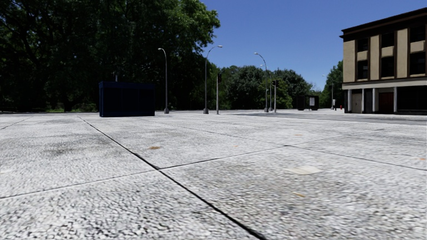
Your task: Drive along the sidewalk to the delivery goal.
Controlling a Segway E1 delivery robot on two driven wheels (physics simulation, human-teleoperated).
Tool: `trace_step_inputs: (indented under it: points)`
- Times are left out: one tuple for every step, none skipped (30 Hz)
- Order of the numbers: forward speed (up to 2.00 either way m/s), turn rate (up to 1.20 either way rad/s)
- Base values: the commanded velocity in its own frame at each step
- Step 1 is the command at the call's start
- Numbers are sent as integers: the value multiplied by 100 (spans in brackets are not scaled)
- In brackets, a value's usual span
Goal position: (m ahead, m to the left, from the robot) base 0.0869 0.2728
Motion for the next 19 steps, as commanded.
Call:
trace_step_inputs:
  points:
    - [0,0]
    - [0,0]
    - [0,0]
    - [0,0]
    - [0,0]
    - [0,0]
    - [0,0]
    - [0,0]
    - [0,0]
    - [0,0]
    - [0,0]
    - [0,0]
    - [0,0]
    - [0,0]
    - [0,0]
    - [0,0]
    - [0,0]
    - [0,0]
    - [0,0]
